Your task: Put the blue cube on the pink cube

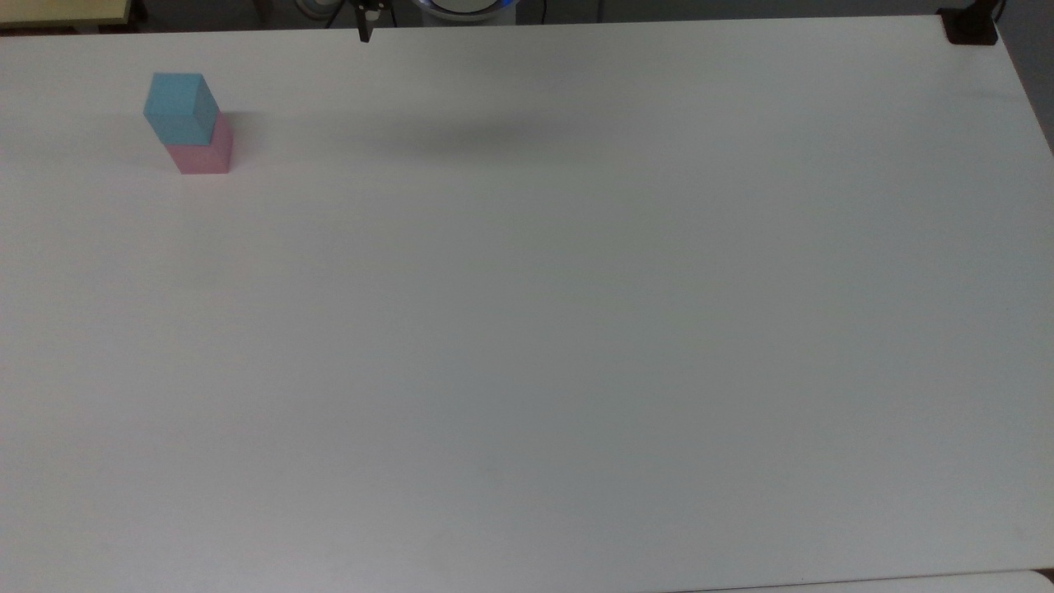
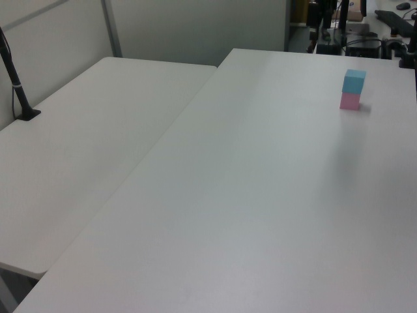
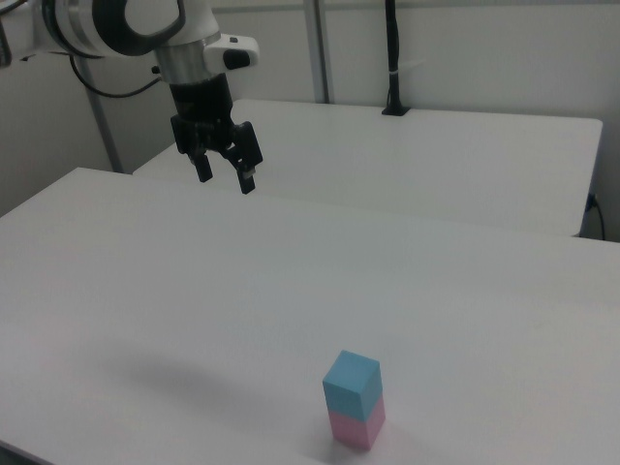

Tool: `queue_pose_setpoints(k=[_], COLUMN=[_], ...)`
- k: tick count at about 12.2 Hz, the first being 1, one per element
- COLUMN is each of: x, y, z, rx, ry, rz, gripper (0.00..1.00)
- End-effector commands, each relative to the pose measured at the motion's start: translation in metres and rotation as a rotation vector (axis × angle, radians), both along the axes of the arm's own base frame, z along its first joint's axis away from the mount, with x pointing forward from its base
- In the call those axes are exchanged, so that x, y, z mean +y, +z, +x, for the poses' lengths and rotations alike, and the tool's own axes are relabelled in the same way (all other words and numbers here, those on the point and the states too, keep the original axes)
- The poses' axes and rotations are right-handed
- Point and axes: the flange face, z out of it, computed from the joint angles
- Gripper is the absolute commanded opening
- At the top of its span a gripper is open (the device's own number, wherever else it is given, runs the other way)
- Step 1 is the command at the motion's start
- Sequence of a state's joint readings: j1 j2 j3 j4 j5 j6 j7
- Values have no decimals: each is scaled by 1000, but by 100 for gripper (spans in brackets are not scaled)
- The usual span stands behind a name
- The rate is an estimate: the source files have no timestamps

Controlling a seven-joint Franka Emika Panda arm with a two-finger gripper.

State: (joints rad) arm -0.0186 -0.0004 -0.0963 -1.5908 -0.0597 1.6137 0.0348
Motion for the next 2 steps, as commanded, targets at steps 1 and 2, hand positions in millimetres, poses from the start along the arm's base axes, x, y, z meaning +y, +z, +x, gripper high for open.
queue_pose_setpoints(k=[1, 2], x=[4, 4], y=[2, 2], z=[-3, -3], rx=[32, 31], ry=[57, 58], rz=[-3, 0], gripper=[100, 100])
